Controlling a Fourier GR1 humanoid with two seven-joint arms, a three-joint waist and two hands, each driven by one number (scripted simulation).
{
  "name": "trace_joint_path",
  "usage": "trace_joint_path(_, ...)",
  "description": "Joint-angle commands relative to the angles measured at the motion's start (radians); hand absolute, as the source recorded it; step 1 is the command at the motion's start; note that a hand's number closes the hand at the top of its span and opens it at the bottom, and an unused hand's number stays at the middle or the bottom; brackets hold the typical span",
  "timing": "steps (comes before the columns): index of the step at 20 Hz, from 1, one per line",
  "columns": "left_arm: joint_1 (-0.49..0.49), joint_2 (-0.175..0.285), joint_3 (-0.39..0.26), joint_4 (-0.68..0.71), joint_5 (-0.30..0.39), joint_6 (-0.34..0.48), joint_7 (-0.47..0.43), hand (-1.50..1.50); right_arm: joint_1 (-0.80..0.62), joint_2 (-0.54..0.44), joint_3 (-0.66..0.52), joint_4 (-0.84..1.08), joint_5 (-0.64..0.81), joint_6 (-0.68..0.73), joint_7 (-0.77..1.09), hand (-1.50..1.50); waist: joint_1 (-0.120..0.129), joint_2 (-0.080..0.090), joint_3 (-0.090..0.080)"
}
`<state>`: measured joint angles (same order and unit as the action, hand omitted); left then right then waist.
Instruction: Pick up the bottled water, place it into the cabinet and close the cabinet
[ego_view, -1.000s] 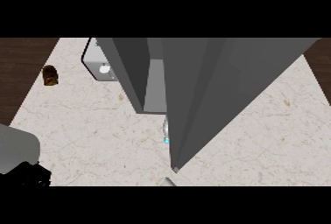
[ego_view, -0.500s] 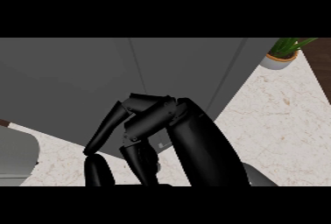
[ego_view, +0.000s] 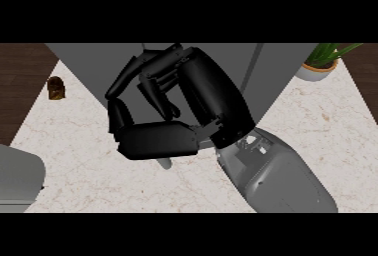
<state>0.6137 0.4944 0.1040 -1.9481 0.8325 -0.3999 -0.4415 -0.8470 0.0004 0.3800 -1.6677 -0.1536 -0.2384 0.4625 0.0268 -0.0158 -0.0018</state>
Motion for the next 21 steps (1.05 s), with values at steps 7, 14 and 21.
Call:
trace_joint_path(7, -0.050, 0.041, 0.072, 0.052, 0.063, -0.037, 0.037, 1.50, -0.063, -0.044, -0.139, 0.318, -0.050, 0.102, -0.119, 1.50, -0.003, 0.028, 0.001)
trace_joint_path(14, -0.061, 0.044, 0.058, 0.022, 0.069, -0.033, 0.060, 1.50, -0.066, -0.040, -0.146, 0.452, -0.013, 0.084, -0.208, 1.50, 0.015, 0.036, 0.001)
trace_joint_path(21, -0.080, 0.038, 0.045, 0.025, 0.075, -0.035, 0.073, 1.50, -0.095, -0.055, -0.174, 0.517, -0.013, 0.091, -0.247, 1.50, 0.018, 0.037, 0.000)
